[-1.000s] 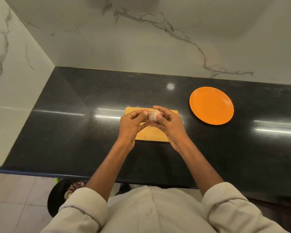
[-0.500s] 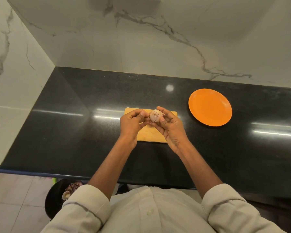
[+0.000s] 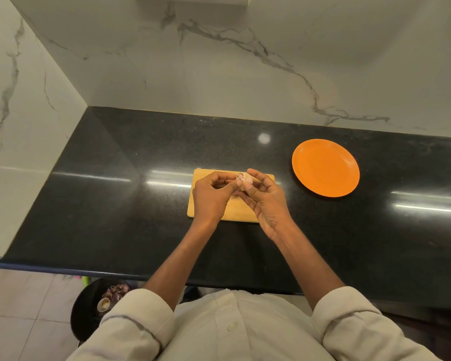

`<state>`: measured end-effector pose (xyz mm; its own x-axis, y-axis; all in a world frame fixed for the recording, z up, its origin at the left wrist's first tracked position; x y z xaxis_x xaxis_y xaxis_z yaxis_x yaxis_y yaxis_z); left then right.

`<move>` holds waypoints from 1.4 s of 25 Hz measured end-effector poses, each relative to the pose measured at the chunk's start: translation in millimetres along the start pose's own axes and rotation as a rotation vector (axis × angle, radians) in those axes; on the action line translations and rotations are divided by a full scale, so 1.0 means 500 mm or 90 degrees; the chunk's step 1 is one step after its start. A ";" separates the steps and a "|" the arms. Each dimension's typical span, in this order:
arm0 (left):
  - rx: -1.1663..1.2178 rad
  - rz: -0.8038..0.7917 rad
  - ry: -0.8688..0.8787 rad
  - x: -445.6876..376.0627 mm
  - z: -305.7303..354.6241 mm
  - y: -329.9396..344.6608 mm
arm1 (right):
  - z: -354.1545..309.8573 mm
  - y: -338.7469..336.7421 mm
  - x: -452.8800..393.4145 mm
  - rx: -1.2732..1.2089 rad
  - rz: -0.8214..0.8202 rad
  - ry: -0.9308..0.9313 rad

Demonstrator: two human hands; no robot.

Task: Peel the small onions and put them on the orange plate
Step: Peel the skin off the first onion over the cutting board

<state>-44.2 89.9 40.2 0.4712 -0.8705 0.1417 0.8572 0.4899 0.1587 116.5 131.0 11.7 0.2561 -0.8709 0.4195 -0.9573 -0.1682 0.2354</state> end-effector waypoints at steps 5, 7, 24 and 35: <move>-0.037 -0.003 -0.045 -0.008 -0.016 -0.001 | -0.013 -0.007 0.007 0.113 0.011 -0.035; -0.010 -0.023 -0.105 -0.011 -0.030 0.007 | -0.022 -0.004 0.009 0.150 0.004 -0.053; 0.125 0.050 -0.246 -0.003 -0.055 0.013 | -0.034 -0.001 0.014 0.227 0.104 -0.107; 0.189 0.012 -0.270 0.001 -0.037 -0.001 | -0.031 0.001 0.014 0.104 0.049 -0.067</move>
<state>-40.5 88.2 22.2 0.3078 -0.7962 0.5209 0.7247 0.5509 0.4138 119.8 131.7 28.4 0.1745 -0.9259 0.3350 -0.9847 -0.1646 0.0577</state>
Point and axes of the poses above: each hand's wrist, its own x-axis away from the middle knuckle, its own y-axis out of the palm, z = x × y, the point moved 10 cm from there along -x, towards the middle knuckle, and after that the axes turned 14 degrees about x, right-handed, at the moved point
